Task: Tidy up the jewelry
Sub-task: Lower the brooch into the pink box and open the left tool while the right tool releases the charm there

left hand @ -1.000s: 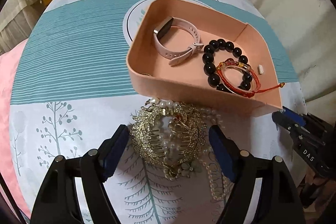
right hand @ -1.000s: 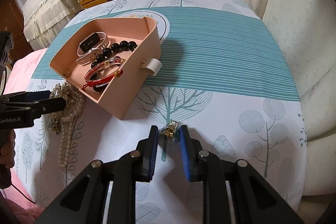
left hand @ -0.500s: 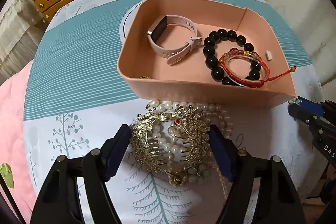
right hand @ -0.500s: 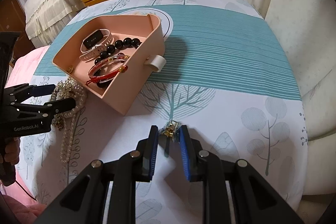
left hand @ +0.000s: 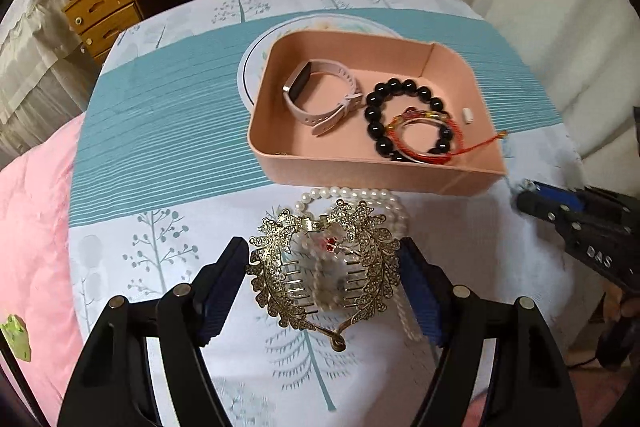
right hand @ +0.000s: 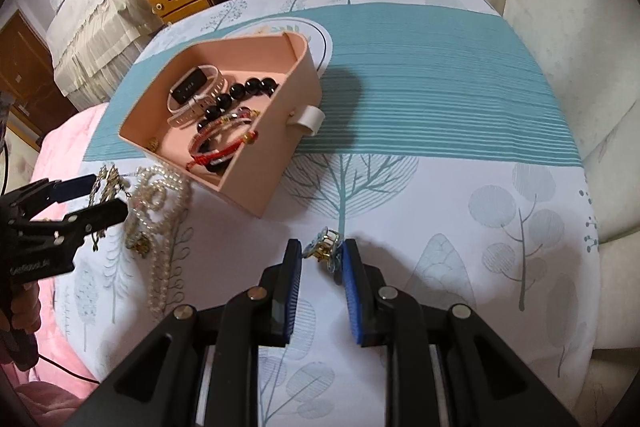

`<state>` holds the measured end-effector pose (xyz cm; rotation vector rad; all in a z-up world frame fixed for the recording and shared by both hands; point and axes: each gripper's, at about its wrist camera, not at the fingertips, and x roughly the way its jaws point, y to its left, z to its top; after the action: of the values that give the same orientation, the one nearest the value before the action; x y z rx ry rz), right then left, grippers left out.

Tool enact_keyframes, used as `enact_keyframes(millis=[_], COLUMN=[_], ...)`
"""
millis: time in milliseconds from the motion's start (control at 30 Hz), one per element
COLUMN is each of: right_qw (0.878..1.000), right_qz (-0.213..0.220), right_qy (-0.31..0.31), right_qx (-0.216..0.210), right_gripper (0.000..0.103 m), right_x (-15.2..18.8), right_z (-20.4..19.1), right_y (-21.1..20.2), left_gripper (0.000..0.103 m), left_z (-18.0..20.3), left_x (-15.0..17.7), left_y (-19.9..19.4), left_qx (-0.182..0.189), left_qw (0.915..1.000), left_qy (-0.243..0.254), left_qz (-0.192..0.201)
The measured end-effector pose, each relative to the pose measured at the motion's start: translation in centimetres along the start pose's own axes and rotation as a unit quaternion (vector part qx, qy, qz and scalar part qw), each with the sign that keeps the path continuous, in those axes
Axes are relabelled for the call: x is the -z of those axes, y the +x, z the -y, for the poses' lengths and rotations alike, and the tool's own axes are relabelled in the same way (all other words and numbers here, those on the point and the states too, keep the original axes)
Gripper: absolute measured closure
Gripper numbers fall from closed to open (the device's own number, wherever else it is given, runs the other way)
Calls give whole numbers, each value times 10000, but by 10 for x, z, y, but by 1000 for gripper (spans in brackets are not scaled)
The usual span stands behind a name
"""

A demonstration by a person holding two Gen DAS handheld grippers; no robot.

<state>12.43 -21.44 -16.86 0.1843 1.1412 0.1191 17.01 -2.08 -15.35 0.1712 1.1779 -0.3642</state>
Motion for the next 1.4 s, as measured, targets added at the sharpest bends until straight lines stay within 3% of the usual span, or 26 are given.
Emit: enact_keyframes(millis=[400,600,833,1067,1400], right_qw=[9981,9925,9813,9725,9737], right_qz=[378,727,1088,1307,1378], right_qy=[-442,-955,-1574,-1911,-1784], right_qx=[-184,-241,-217,-253,-323], right_gripper=[83,83,83,83,82], right_x=[-22,-37,-55,-70,-85], right_z=[-14,-31,-60,-82,-91], right_y=[-48,-74,-92,-97,-81], left_gripper=[29,29,29,29,29], left_z=[22,24,22,13,4], left_x=[-4,-24,-58,-90,-127], left_y=[-62,-82,-101,-106,-86], left_qx=[274,279,212,302,545], left_qw=[9985,9960,9939,9953,9968], left_qy=[472,819,1083,887,421], left_qz=[-84,-204,-15,244,411])
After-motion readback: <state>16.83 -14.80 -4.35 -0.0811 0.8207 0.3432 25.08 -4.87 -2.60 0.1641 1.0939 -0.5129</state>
